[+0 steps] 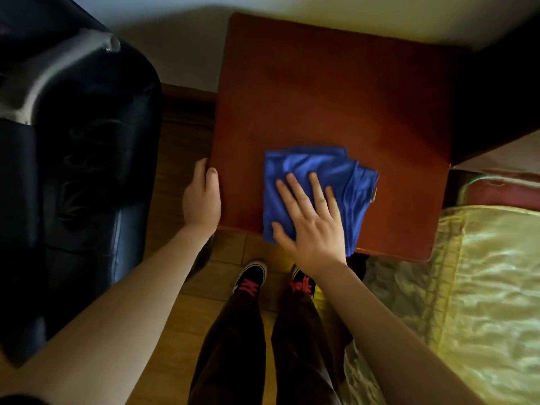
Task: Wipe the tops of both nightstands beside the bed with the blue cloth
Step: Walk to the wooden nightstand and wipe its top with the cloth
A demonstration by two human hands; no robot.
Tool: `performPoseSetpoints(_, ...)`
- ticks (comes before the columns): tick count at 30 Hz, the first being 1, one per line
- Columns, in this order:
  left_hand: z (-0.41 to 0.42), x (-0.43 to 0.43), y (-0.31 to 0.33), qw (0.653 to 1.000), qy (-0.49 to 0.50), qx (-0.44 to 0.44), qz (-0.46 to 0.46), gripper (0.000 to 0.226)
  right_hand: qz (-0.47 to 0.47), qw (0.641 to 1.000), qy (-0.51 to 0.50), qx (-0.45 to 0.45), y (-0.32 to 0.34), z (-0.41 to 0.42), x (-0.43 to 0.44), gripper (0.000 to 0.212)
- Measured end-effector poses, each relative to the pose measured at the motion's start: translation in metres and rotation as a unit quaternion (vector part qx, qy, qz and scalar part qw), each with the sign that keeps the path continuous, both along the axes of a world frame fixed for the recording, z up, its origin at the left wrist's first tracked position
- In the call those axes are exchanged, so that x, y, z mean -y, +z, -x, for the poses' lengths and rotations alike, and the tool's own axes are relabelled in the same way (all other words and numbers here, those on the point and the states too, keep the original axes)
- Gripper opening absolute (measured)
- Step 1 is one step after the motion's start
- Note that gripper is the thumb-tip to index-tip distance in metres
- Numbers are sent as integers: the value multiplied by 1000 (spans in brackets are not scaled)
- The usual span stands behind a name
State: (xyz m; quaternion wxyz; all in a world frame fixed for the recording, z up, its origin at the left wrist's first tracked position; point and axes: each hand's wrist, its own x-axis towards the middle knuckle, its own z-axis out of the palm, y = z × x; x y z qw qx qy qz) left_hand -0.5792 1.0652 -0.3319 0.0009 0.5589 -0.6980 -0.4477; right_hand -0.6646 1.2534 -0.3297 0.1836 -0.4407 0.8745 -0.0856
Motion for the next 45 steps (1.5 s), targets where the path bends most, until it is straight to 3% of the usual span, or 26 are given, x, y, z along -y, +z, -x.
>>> performPoseSetpoints(3, -3, 1, -2, 1000, -2, -2, -9, 45, 26, 999, -22, 29, 11, 0, 0, 65)
performPoseSetpoints(5, -3, 2, -1, 1000, -5, 0, -28, 47, 70, 988, -133, 20, 23, 4, -3, 62)
performPoseSetpoints(8, -4, 4, 2, 998, 11, -10, -65, 49, 26, 926, -376, -12, 39, 5, -18, 75)
performPoseSetpoints(10, -5, 3, 5, 997, 27, -16, -77, 49, -46, 894, -442, 60, 41, -1, -23, 87)
performPoseSetpoints(12, -7, 0, 8, 996, 39, -23, -76, 48, -21, 876, -465, 128, 41, -10, -23, 86)
performPoseSetpoints(17, -16, -10, 28, 996, 35, -10, -77, 42, 61, 737, -599, 309, 57, 3, -7, 35)
performPoseSetpoints(19, -23, -14, 47, 994, 45, -2, -95, 42, 105, 708, -599, 360, 72, 7, -5, 25)
performPoseSetpoints(21, -29, -17, 80, 994, 48, -3, -98, 42, 137, 711, -572, 384, 105, 10, -2, 18)
performPoseSetpoints(25, -41, -28, 192, 993, -24, -63, -95, 38, 176, 755, -508, 376, 208, 13, -3, 16)
performPoseSetpoints(32, -81, -43, 382, 978, -151, -145, 17, 33, 266, 768, -469, 346, 387, -21, -57, 27)
performPoseSetpoints(35, -111, -50, 422, 974, -162, -155, 29, 32, 297, 755, -469, 349, 429, -51, -89, 15)
performPoseSetpoints(38, -149, -54, 419, 982, -146, -111, -44, 31, 277, 753, -502, 323, 432, -86, -117, 22)
performPoseSetpoints(42, -208, -34, 383, 969, -227, -5, -95, 22, 278, 698, -591, 293, 404, -135, -139, 45)
performPoseSetpoints(45, -236, -22, 367, 952, -281, 46, -115, 19, 293, 620, -662, 303, 390, -168, -148, 37)
